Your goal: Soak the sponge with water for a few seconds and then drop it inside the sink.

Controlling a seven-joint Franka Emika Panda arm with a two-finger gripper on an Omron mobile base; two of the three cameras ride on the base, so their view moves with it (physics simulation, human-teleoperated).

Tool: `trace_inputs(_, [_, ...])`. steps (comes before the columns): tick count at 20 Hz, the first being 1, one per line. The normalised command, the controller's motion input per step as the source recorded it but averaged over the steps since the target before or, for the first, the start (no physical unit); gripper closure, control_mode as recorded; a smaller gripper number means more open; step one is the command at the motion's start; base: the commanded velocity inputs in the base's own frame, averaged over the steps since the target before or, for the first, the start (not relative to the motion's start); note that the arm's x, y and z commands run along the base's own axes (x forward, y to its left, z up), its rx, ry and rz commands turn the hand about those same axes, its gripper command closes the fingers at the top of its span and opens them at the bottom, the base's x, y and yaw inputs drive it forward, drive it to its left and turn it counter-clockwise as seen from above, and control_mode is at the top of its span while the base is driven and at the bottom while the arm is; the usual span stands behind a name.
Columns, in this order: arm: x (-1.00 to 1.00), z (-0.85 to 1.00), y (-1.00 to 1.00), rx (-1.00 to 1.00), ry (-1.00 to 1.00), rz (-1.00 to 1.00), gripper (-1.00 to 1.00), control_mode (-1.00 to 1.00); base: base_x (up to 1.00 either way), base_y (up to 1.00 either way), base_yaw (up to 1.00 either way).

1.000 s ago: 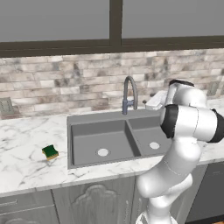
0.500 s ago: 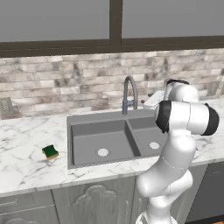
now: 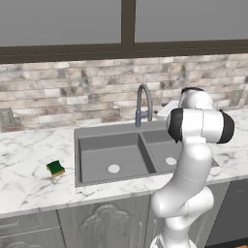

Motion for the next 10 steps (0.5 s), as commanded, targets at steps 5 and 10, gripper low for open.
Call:
trace_inputs(5, [0.28,-0.06,0.02,0.0,0.0,-0.01,-1.0,-1.0,0.0,0.0,0.0])
trace_inputs(10, [0.35,-0.12,0.0,0.0,0.0,-0.04,-1.0,-1.0,0.0,0.0,0.0])
